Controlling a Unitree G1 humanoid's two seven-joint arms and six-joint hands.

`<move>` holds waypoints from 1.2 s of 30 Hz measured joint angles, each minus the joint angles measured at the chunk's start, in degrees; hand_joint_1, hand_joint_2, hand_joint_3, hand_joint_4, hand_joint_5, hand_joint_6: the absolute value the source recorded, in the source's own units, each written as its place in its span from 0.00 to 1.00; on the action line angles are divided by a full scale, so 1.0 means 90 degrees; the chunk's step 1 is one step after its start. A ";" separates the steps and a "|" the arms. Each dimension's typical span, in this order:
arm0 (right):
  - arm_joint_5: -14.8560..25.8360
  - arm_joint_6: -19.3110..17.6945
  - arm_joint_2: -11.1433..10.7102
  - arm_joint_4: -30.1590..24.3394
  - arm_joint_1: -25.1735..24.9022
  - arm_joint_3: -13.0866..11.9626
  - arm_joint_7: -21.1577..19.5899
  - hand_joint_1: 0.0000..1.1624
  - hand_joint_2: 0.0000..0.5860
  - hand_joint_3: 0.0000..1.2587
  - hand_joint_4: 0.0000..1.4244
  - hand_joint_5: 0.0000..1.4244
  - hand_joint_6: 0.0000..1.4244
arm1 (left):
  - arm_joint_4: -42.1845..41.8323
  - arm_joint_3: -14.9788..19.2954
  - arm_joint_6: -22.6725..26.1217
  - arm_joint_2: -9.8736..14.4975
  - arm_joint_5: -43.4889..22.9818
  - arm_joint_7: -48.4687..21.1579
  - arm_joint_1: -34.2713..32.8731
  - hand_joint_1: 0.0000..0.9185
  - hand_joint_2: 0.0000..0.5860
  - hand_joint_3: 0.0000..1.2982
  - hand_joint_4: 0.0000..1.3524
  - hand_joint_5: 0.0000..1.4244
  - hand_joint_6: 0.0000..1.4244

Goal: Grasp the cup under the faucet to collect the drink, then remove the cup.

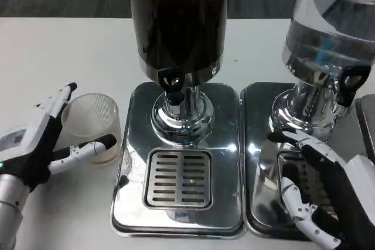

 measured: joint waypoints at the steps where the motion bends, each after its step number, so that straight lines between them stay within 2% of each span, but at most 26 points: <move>1: 0.0000 0.0000 0.0000 0.0000 0.0008 0.0000 0.0000 0.37 1.00 0.23 0.12 0.09 0.09 | 0.0029 -0.0016 -0.0005 0.0000 0.0000 0.0000 -0.0032 0.03 0.08 0.00 0.00 0.03 0.04; 10: -0.0004 0.0000 0.0001 0.0000 0.0068 0.0004 0.0000 0.37 1.00 0.23 0.12 0.10 0.09 | 0.0087 -0.0051 -0.0132 -0.0014 0.0003 0.0124 -0.0063 0.06 0.13 0.00 0.00 0.10 0.09; 21: 0.0006 0.0000 -0.0006 -0.0037 0.0193 -0.0042 0.0004 0.37 1.00 0.23 0.12 0.10 0.09 | 0.0360 -0.0050 -0.0577 -0.0054 -0.0113 0.0245 -0.0084 0.08 0.16 0.06 0.00 0.18 0.17; 31: 0.0142 -0.0001 -0.0008 -0.0044 0.0209 -0.0140 0.0012 0.33 1.00 0.23 0.12 0.10 0.09 | 0.0499 -0.0053 -0.0687 -0.0080 -0.0232 0.0243 -0.0118 0.04 0.18 0.11 0.04 0.23 0.19; 36: 0.0154 -0.0002 -0.0015 -0.0044 0.0224 -0.0165 0.0013 0.33 1.00 0.23 0.12 0.10 0.09 | 0.0573 -0.0051 -0.0754 -0.0080 -0.0260 0.0243 -0.0121 0.04 0.22 0.14 0.08 0.27 0.22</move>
